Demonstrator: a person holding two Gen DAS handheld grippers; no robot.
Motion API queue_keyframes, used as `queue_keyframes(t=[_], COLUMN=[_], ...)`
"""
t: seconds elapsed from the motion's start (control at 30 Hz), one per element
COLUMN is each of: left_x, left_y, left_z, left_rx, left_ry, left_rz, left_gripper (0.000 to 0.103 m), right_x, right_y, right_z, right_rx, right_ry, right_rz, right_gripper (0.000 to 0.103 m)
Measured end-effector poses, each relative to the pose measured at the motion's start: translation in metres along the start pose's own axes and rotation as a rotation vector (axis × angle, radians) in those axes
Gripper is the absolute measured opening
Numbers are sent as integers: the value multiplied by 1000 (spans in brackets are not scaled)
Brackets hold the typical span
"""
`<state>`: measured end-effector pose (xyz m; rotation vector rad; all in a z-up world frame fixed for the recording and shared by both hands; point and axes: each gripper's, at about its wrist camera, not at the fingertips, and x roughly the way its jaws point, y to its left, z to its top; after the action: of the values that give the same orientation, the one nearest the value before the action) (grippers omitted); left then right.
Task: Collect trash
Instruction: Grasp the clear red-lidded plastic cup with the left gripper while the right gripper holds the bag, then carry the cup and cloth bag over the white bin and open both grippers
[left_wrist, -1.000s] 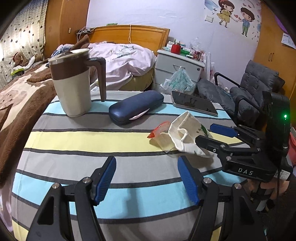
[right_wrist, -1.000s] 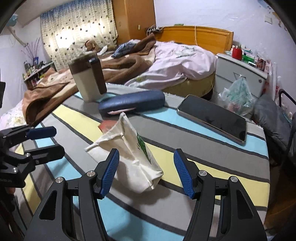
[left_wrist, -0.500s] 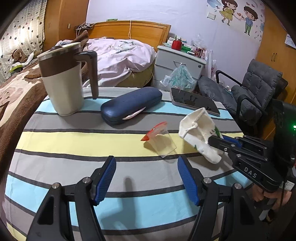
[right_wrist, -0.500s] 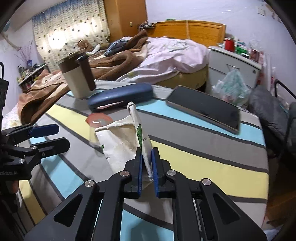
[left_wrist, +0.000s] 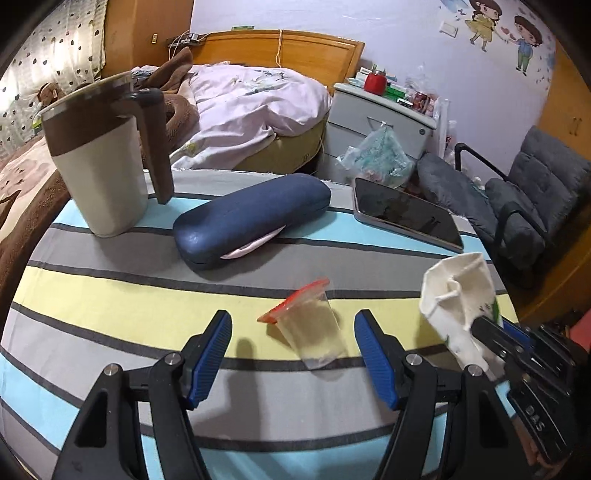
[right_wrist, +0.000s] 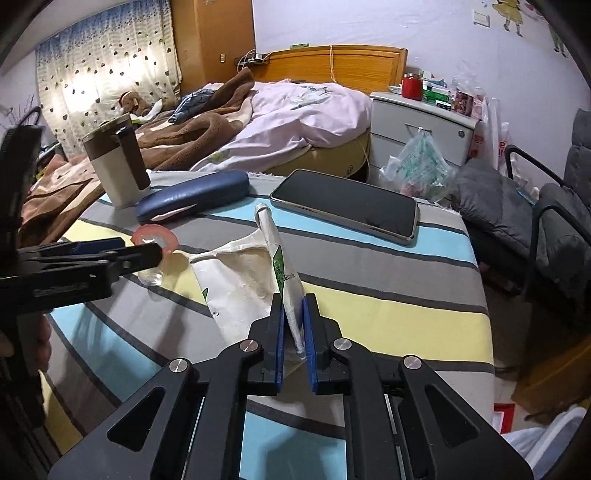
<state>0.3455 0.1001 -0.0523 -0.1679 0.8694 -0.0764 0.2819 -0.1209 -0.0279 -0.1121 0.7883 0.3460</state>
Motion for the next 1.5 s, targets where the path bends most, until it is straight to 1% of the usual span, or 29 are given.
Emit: queue_keyframes(t=[0.1, 0.13, 0.2, 0.23, 0.27, 0.37, 0.47, 0.63, 0.83, 0.93, 1.0, 1.23, 1.5], left_x=[4, 7, 11, 13, 14, 13, 11, 3, -15, -25, -31, -66, -100], left_y=[-3, -3, -3, -3, -5, -7, -10, -15, -29, -33, -38, -59, -88], left_z=[0, 0, -1, -1, -1, -1, -2, -5, -14, -20, -25, -40, -56], left_rx=[-3, -9, -15, -12, -11, -1, 17, 40, 85, 91, 102, 138, 178], left_ry=[-7, -3, 8, 13, 18, 11, 7, 3, -13, -17, -21, -49, -89], left_rz=[12, 15, 21, 19, 19, 26, 27, 7, -9, -19, -20, -62, -110], left_gripper=[68, 62, 58, 53, 50, 48, 47, 47, 47, 47, 47, 47, 47], right_x=[-1, 0, 1, 1, 1, 1, 0, -3, -17, -25, -30, -58, -92], right_y=[-3, -3, -4, -5, -6, -8, -7, -9, -11, -12, -13, -16, -26], right_z=[-1, -2, -3, -3, -4, -5, -5, -6, -11, -15, -18, -28, -46], right_rx=[13, 15, 18, 21, 25, 35, 37, 48, 70, 79, 93, 123, 167], right_ry=[-6, -6, -4, -7, -7, -10, -12, -16, -32, -37, -40, -70, -105], right_rz=[5, 4, 4, 4, 5, 8, 8, -3, -13, -22, -25, -43, -84], right_gripper=[12, 12, 12, 12, 12, 12, 12, 12, 12, 12, 12, 12, 12])
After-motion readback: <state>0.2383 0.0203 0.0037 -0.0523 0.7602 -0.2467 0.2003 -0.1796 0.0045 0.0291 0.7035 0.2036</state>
